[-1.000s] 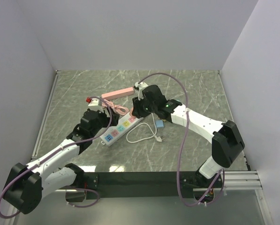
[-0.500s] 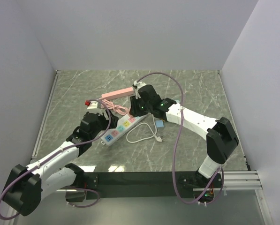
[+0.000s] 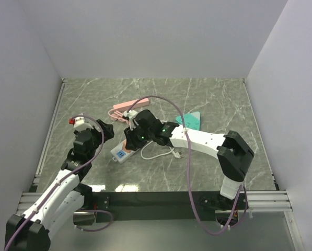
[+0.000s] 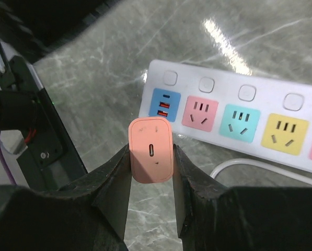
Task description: Insert the plug
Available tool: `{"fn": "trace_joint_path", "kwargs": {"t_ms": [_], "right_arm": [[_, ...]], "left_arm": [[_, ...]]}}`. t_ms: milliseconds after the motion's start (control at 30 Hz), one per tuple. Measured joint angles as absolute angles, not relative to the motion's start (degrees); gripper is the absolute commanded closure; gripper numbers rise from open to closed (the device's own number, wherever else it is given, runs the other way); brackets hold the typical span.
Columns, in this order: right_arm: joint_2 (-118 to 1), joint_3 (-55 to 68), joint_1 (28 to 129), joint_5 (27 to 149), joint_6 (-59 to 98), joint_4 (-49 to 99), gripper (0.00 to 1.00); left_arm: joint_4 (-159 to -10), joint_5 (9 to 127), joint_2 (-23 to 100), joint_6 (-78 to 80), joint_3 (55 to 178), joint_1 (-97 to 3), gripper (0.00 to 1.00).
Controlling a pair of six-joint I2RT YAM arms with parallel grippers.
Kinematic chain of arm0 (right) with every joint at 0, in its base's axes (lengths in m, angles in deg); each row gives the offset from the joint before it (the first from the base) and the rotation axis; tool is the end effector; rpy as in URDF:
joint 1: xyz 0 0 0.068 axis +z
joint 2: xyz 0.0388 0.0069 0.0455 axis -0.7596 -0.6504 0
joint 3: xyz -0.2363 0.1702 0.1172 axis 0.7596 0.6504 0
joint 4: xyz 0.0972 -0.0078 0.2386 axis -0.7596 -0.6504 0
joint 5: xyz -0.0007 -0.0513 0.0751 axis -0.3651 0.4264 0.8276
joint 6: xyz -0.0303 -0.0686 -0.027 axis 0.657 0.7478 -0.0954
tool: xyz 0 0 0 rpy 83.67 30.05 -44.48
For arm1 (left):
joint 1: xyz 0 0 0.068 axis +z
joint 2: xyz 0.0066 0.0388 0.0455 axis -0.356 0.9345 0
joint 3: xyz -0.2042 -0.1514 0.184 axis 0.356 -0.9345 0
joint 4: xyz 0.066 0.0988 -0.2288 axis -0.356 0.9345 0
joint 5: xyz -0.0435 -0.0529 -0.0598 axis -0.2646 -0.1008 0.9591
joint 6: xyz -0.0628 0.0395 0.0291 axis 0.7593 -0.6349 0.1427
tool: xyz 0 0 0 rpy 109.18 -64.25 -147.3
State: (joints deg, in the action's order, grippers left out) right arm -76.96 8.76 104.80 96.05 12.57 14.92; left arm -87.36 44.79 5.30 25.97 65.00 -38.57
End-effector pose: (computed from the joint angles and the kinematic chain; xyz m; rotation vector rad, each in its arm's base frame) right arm 0.2265 0.3610 0.2809 -0.9948 2.1383 0.9381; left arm 0.1713 -0.0361 0.2477 -0.4778 1.8067 -0.4119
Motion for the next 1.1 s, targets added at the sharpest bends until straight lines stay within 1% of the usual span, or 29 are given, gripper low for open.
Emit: {"fn": "trace_joint_path", "kwargs": {"t_ms": [167, 367, 633, 800, 933, 1100], "right_arm": [[-79.46, 7.69, 105.04, 95.02, 12.42, 13.52, 1.00], [-81.84, 0.79, 105.35, 89.21, 10.80, 10.48, 1.00], [-81.77, 1.16, 104.89, 86.39, 10.54, 9.47, 1.00], [-80.77, 1.16, 101.35, 83.31, 10.69, 6.79, 1.00], [-78.78, 1.64, 97.52, 81.84, 10.60, 5.50, 1.00], [-73.42, 5.44, 92.23, 80.84, 10.19, 5.06, 1.00]], "left_arm": [[-87.47, 44.85, 4.36, 26.69, 64.32, -37.81, 0.07], [-87.82, 45.36, 6.18, 26.91, 63.58, -37.74, 0.07], [-89.79, 48.61, 6.33, 26.59, 62.42, -37.65, 0.08], [-92.39, 53.14, 7.23, 25.34, 61.99, -37.59, 0.12], [-93.70, 55.26, 11.62, 25.16, 61.99, -37.54, 0.14], [-93.99, 56.72, 17.85, 25.49, 62.01, -37.54, 0.14]]}}
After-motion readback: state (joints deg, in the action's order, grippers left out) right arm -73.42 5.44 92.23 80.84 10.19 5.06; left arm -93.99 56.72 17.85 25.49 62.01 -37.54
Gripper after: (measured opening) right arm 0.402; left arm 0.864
